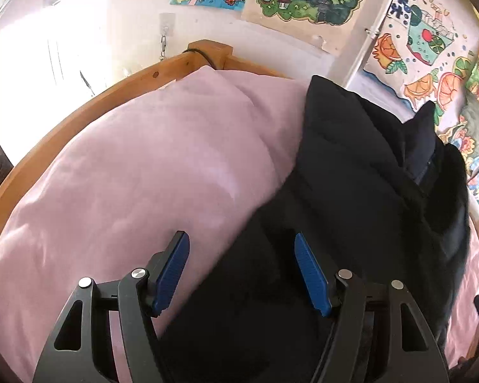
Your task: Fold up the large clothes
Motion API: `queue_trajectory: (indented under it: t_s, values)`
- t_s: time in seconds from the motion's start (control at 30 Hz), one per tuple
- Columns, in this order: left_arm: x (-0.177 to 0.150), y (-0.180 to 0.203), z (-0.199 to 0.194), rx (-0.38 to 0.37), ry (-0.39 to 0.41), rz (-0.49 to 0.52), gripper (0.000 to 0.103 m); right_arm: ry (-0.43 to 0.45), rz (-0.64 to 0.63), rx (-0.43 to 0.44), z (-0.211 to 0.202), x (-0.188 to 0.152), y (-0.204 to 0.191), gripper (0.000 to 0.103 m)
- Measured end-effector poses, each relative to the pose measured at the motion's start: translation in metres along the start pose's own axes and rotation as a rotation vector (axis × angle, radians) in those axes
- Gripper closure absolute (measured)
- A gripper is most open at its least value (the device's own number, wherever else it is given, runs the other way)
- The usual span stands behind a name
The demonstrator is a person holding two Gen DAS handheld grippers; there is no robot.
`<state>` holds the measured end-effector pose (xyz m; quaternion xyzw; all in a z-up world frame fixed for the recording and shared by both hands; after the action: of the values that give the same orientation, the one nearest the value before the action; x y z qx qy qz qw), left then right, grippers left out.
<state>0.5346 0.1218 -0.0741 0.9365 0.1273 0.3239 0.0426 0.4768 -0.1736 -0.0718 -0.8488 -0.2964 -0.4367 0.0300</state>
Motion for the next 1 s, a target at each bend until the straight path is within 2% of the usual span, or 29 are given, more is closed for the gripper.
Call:
queue_trajectory:
  t_s: [0.07,0.2,0.23,0.27,0.3,0.37,0.43,0.47,0.53,0.6,0.7,0.73,0.77,0.83,1.0]
  values:
    - [0.002,0.000,0.005,-0.008,0.001,-0.004,0.041,0.024,-0.045,0.022,0.010,0.017,-0.021,0.000]
    - [-0.003,-0.004,0.003,-0.011,0.021,-0.002,0.041,-0.016,-0.022,-0.027,0.049,0.046,-0.034,0.000]
    - [-0.005,-0.005,0.001,-0.010,0.026,-0.001,0.041,-0.024,-0.002,-0.023,0.056,0.051,-0.032,0.006]
    - [-0.007,-0.005,0.000,-0.010,0.032,0.000,0.041,-0.039,0.020,-0.017,0.061,0.054,-0.028,0.020]
    - [-0.003,-0.007,0.008,-0.010,0.034,0.002,0.041,-0.041,0.042,-0.021,0.059,0.055,-0.024,0.028]
    - [-0.003,-0.003,0.009,-0.024,0.039,0.015,0.041,-0.012,0.121,-0.018,0.048,0.057,-0.007,0.065]
    - [-0.003,0.001,0.007,-0.080,0.058,0.031,0.041,0.024,0.187,-0.040,0.030,0.057,0.009,0.080]
    - [-0.004,0.004,0.004,-0.128,0.074,0.038,0.041,0.051,0.241,-0.054,0.020,0.053,0.024,0.085]
    - [-0.006,0.009,-0.003,-0.183,0.104,0.045,0.041,0.076,0.341,-0.080,0.003,0.043,0.049,0.086]
    - [-0.007,0.017,-0.009,-0.216,0.126,0.083,0.040,0.058,0.449,-0.089,-0.006,0.029,0.076,0.086]
    - [-0.008,0.032,-0.010,-0.182,0.130,0.159,0.040,-0.011,0.578,-0.045,-0.009,0.000,0.109,0.081]
    - [-0.008,0.036,-0.007,-0.165,0.124,0.177,0.040,-0.030,0.609,-0.031,-0.010,-0.010,0.116,0.070]
    - [-0.009,0.041,-0.003,-0.143,0.114,0.197,0.040,-0.057,0.653,-0.018,-0.011,-0.024,0.126,0.053]
    - [-0.011,0.045,0.007,-0.118,0.096,0.217,0.040,-0.095,0.716,0.001,-0.012,-0.046,0.144,0.034]
    - [-0.015,0.046,0.019,-0.099,0.070,0.231,0.040,-0.158,0.915,0.121,-0.017,-0.092,0.178,0.030]
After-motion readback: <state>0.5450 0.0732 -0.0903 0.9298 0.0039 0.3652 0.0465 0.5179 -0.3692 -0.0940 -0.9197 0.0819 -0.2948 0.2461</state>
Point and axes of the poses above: each gripper's, at about its wrist camera, not at the fingertips, and z roughly the way its jaws point, y to its right, x to its top, the point moved 2 cm from there along z, roughly the way its jaws point, and after that the axes turned 7 degrees about z, right-handed, at the moved point
